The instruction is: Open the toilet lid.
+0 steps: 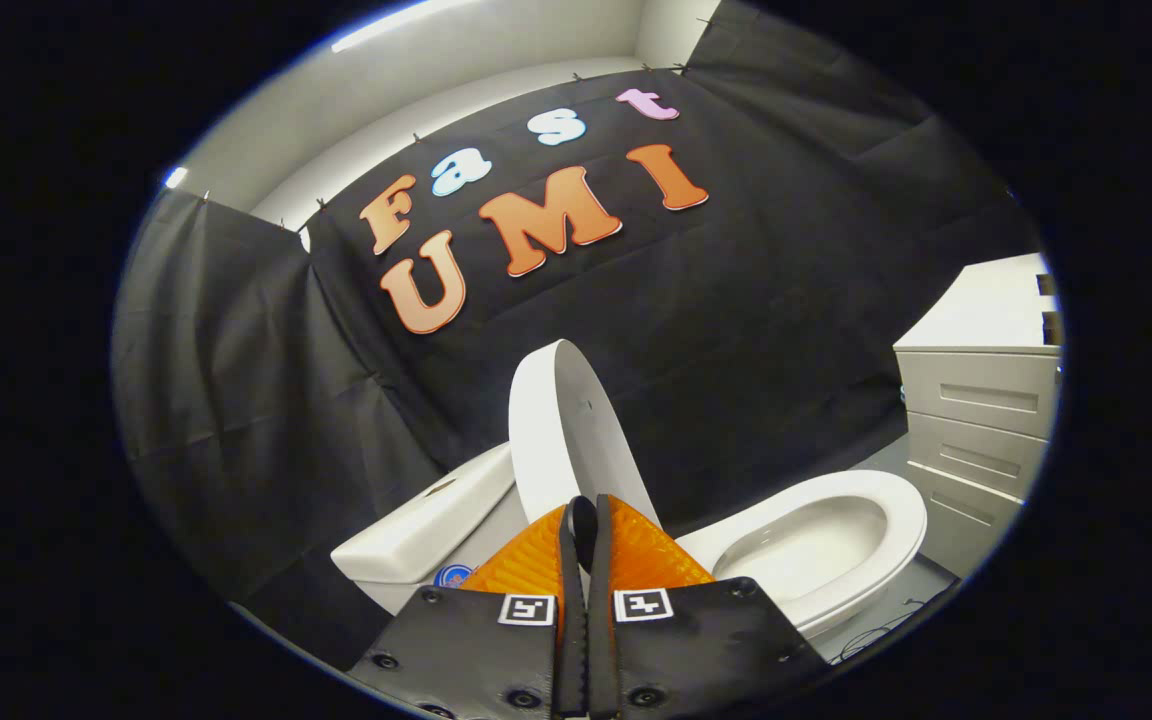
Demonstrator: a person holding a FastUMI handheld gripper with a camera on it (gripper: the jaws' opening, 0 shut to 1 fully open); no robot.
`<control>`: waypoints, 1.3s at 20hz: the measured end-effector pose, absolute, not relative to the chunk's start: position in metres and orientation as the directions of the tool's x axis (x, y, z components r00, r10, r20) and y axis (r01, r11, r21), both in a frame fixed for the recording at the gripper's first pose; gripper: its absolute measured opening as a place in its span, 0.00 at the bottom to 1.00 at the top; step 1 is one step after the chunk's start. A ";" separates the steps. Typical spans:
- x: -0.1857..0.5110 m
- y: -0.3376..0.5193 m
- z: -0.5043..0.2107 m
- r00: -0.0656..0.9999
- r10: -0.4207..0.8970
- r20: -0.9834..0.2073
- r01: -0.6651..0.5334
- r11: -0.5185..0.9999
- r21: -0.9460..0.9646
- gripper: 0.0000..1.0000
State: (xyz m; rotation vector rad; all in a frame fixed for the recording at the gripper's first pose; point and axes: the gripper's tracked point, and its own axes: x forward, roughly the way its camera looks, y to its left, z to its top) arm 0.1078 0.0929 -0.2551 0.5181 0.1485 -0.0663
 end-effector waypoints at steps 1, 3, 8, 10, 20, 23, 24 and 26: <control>0.107 0.100 -0.255 0.988 -0.017 -0.155 0.092 0.867 0.490 0.08; 0.111 0.115 -0.253 0.989 0.001 -0.149 0.073 0.866 0.494 0.08; 0.124 0.153 -0.250 0.985 0.058 -0.162 0.014 0.909 0.416 0.08; 0.125 0.164 -0.250 0.983 0.076 -0.165 -0.003 0.915 0.403 0.08; 0.139 0.191 -0.250 0.979 0.068 -0.192 -0.008 0.954 0.300 0.08; 0.137 0.194 -0.251 0.977 0.058 -0.203 -0.002 0.964 0.265 0.08; 0.134 0.194 -0.251 0.977 0.063 -0.205 -0.008 0.966 0.259 0.09; 0.131 0.209 -0.256 0.967 0.132 -0.219 -0.059 0.948 0.313 0.20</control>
